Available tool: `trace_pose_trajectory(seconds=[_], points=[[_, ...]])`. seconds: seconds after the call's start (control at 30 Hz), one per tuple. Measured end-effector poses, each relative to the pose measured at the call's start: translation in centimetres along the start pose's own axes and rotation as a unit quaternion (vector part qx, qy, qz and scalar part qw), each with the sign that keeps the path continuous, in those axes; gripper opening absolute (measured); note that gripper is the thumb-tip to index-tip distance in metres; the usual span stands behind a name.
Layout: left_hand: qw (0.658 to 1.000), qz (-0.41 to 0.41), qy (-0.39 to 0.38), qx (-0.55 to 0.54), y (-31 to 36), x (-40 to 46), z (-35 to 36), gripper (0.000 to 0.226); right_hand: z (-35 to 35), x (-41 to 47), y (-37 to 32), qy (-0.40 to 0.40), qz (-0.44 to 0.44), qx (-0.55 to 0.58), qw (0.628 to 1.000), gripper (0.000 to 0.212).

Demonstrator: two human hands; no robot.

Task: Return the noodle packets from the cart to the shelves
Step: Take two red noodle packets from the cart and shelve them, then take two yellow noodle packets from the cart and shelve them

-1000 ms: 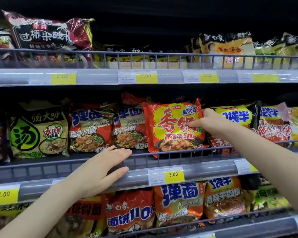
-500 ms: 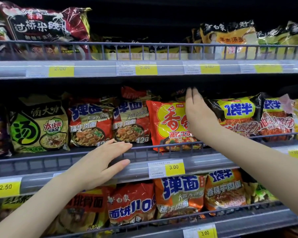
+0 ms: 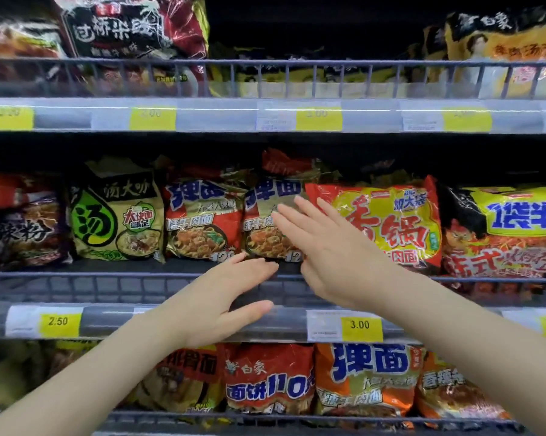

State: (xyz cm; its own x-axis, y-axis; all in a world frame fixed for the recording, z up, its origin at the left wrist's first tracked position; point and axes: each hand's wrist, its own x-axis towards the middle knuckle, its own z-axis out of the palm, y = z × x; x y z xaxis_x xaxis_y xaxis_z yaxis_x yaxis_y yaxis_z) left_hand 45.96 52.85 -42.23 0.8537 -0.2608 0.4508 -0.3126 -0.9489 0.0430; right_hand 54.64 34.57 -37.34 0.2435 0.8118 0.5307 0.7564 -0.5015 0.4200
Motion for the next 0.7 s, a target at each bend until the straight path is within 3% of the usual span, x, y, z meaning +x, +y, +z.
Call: trace_pose_trajectory(seconds=[0.13,0.27,0.4,0.5,0.6,0.67,0.7], points=[[0.986,-0.086,-0.032,-0.141,0.5,0.0,-1.9,0.055,-0.4,2.9,-0.9,-0.017,-0.052,0.031,0.998,0.068],[0.994,-0.083,-0.065,0.014,-0.9,-1.1,-5.2,0.064,-1.6,5.0,-1.2,-0.064,-0.056,0.076,0.994,0.067],[0.97,-0.14,-0.135,0.147,-2.8,-4.6,-10.5,0.063,-3.7,7.3,-1.8,-0.145,-0.066,0.106,0.982,0.065],[0.937,-0.214,-0.198,0.19,-3.5,-7.5,-15.6,0.057,-6.4,9.7,-3.0,-0.203,-0.085,0.102,0.97,0.063],[0.921,-0.267,-0.214,0.185,-3.3,-10.8,-21.6,0.054,-10.8,12.5,-5.0,-0.22,-0.127,0.097,0.962,0.074],[0.915,-0.292,-0.199,0.193,-2.4,-12.5,-25.9,0.055,-13.8,14.8,-6.3,-0.186,-0.184,0.127,0.957,0.072],[0.91,-0.304,-0.199,0.199,-1.6,-13.1,-28.5,0.059,-15.6,15.9,-7.1,-0.21,-0.202,0.138,0.947,0.071]])
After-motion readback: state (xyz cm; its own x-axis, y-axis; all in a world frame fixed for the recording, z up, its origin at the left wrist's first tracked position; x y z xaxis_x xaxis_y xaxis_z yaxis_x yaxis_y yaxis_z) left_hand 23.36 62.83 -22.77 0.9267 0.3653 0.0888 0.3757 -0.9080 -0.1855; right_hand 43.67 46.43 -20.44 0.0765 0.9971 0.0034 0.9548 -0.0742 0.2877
